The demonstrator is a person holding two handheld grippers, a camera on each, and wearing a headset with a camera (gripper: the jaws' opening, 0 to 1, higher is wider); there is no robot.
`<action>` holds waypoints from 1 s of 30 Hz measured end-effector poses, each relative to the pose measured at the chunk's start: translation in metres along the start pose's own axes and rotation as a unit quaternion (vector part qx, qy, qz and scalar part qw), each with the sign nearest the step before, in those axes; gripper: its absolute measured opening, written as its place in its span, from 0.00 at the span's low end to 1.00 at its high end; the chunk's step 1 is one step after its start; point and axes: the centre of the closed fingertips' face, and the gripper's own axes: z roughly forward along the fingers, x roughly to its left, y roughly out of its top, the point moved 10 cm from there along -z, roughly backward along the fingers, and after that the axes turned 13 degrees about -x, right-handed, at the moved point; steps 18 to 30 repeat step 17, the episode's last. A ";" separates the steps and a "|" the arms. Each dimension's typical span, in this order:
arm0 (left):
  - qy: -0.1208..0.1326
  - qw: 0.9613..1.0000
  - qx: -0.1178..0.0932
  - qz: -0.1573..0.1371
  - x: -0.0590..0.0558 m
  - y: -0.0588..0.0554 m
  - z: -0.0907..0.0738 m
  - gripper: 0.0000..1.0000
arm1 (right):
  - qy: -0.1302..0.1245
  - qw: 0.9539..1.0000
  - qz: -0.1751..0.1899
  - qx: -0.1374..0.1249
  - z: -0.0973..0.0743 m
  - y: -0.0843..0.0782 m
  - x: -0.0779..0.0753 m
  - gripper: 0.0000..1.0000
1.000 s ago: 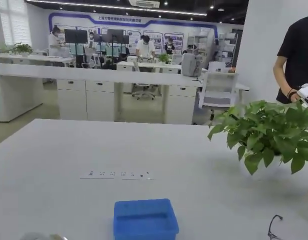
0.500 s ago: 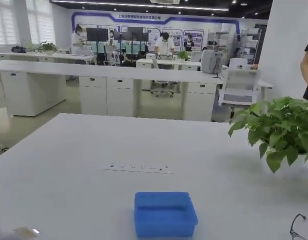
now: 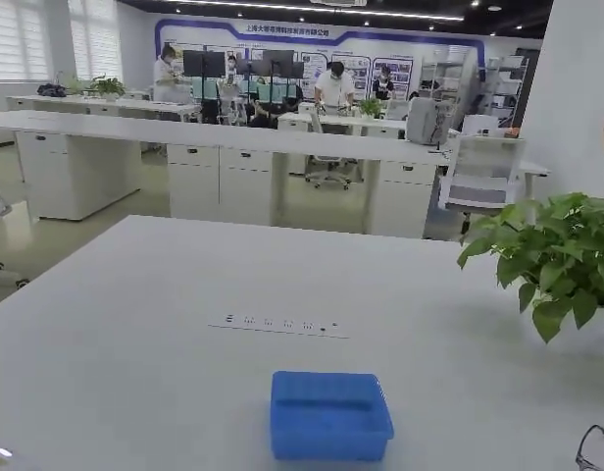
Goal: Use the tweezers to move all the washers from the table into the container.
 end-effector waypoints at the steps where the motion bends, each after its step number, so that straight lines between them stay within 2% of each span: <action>1: 0.000 1.000 0.002 0.001 0.000 -0.001 0.000 0.99 | -0.001 1.000 0.000 0.001 0.000 0.000 0.000 0.99; 3: 0.001 1.000 0.009 0.005 0.000 -0.002 -0.001 0.99 | -0.003 1.000 -0.002 0.005 -0.001 -0.001 0.000 0.99; 14: 0.004 1.000 0.010 0.011 -0.001 -0.004 -0.003 0.99 | -0.006 1.000 -0.021 0.011 -0.004 0.001 -0.001 0.99; 30: 0.004 1.000 0.011 0.015 -0.002 -0.006 -0.002 0.99 | -0.007 1.000 -0.021 0.012 -0.005 0.001 -0.001 0.99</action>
